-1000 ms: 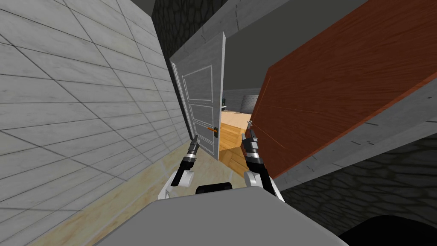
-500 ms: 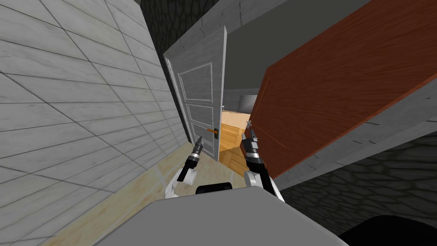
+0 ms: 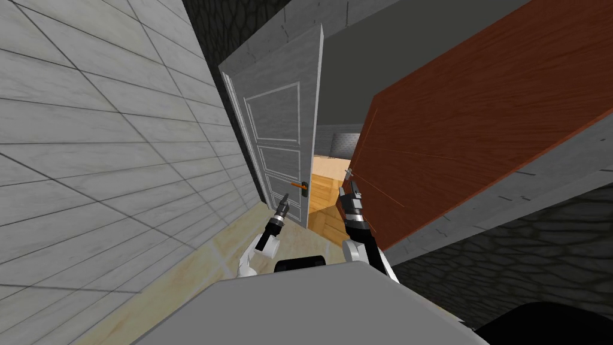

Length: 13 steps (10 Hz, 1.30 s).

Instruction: Push the door open

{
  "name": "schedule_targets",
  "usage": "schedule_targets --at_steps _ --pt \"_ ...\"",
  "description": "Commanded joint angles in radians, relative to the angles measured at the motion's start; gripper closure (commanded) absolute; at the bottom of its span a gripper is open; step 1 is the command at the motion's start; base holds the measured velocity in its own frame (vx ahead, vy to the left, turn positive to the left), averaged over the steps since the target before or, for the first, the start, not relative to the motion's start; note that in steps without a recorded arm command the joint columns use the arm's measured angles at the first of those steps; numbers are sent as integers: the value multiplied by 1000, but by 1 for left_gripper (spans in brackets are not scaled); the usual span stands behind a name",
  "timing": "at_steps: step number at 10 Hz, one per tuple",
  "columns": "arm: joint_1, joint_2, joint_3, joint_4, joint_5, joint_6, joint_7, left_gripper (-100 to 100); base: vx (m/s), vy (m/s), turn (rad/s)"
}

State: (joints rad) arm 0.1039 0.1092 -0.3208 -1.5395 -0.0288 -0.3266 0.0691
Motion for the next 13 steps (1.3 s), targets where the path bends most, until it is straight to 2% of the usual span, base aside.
schedule_targets --at_steps 1,3,6,9,11,13 --pt "-22 1 -8 34 3 2 8 -100 33 40 -45" --pt "-43 3 -26 70 4 13 19 -100 58 63 -103" --pt "-87 5 -63 144 8 35 42 -100 96 132 -121" --pt "-117 7 -88 195 11 50 57 -100 99 107 -97" --pt "-114 9 -89 189 11 53 57 -100 58 64 -24" --pt "-121 3 -82 204 12 48 56 -100 130 -42 -26"
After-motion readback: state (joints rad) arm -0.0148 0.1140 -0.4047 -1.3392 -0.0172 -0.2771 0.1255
